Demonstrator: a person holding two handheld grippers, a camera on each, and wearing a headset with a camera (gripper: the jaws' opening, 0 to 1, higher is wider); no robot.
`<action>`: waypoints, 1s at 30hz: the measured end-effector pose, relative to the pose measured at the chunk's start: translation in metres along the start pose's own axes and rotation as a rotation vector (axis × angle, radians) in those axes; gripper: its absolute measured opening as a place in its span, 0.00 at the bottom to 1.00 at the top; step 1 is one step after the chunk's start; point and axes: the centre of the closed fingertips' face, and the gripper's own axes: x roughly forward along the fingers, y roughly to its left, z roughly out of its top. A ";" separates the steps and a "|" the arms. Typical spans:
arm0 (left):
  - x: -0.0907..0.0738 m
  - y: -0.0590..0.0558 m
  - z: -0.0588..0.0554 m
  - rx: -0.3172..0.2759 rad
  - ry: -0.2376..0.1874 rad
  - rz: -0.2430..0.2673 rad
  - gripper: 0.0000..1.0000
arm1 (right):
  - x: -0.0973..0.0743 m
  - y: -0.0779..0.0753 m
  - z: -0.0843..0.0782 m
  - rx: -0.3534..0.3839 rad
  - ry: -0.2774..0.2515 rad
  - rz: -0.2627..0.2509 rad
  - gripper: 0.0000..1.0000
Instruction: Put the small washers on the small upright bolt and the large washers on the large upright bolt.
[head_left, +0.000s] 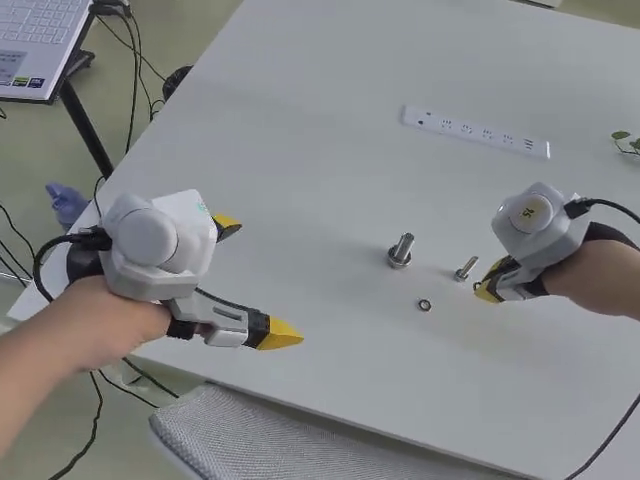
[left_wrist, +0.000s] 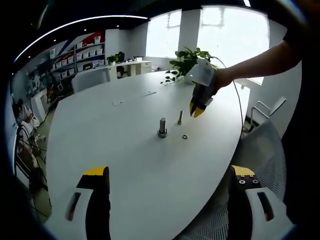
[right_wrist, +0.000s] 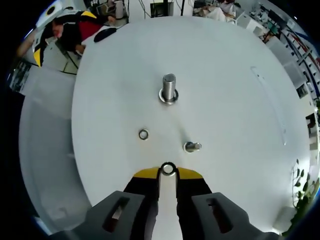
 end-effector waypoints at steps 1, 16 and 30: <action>0.001 -0.002 0.001 0.011 -0.003 -0.008 1.00 | -0.001 -0.002 -0.002 0.003 0.001 -0.003 0.12; 0.003 -0.007 -0.003 0.052 0.008 -0.050 0.99 | -0.007 -0.023 -0.004 0.016 -0.005 -0.024 0.12; 0.005 -0.006 -0.011 0.031 0.033 -0.056 0.98 | -0.005 -0.038 0.023 0.007 -0.025 -0.034 0.12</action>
